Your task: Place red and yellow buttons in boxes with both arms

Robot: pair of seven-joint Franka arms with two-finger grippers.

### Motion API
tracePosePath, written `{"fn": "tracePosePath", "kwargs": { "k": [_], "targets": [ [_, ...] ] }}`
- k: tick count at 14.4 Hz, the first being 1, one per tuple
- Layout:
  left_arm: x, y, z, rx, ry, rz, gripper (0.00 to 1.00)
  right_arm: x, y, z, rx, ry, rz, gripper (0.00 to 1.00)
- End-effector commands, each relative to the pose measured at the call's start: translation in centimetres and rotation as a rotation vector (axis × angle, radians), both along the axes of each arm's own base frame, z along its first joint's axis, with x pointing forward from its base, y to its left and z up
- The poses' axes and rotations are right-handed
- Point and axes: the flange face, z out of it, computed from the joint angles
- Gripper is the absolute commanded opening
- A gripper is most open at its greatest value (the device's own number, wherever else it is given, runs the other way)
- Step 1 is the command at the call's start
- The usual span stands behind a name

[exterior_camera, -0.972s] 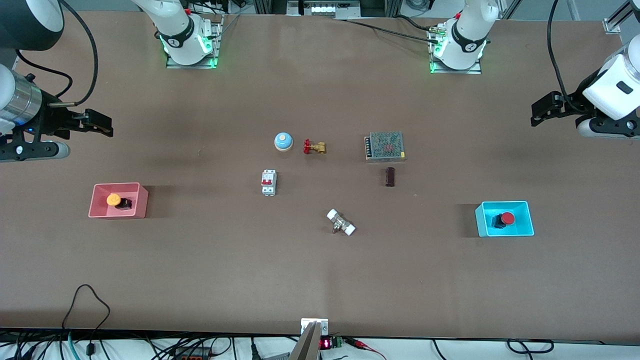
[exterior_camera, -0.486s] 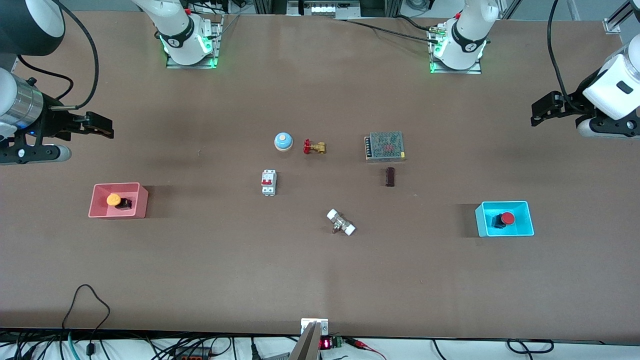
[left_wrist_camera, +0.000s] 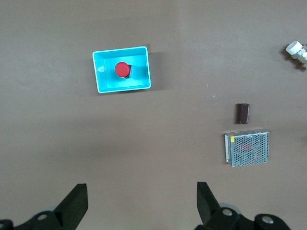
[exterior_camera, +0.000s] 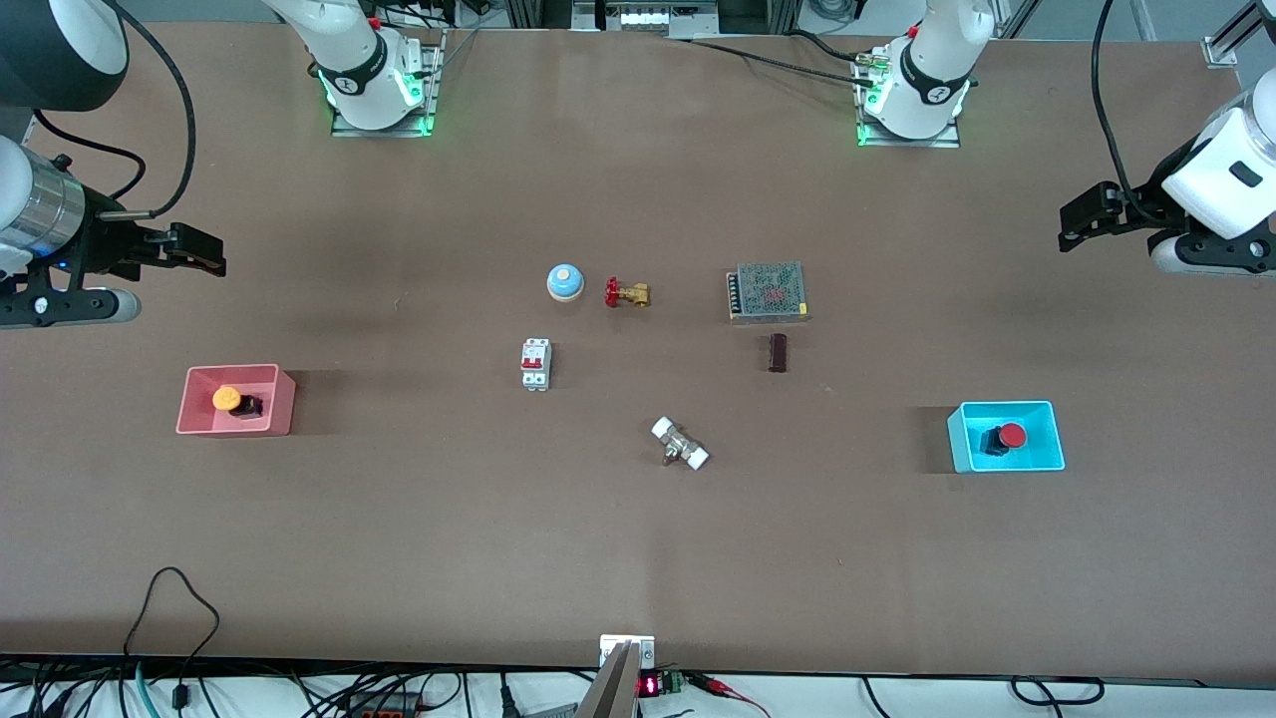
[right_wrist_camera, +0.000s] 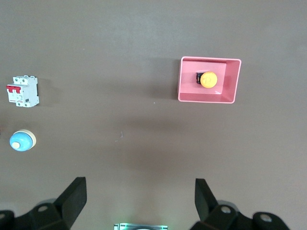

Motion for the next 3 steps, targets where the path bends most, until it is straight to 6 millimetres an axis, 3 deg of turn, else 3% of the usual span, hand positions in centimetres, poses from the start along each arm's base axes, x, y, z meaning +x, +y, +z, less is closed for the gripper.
{"fn": "tracePosePath", "kwargs": {
  "k": [1, 3],
  "targets": [
    [0.04, -0.01, 0.68, -0.013, 0.006, -0.005, 1.00, 0.28, -0.11, 0.50, 0.004, -0.002, -0.011, 1.00],
    [0.00, -0.01, 0.76, -0.013, 0.004, -0.005, 1.00, 0.30, -0.11, 0.51, 0.004, -0.003, -0.011, 1.00]
  ]
}}
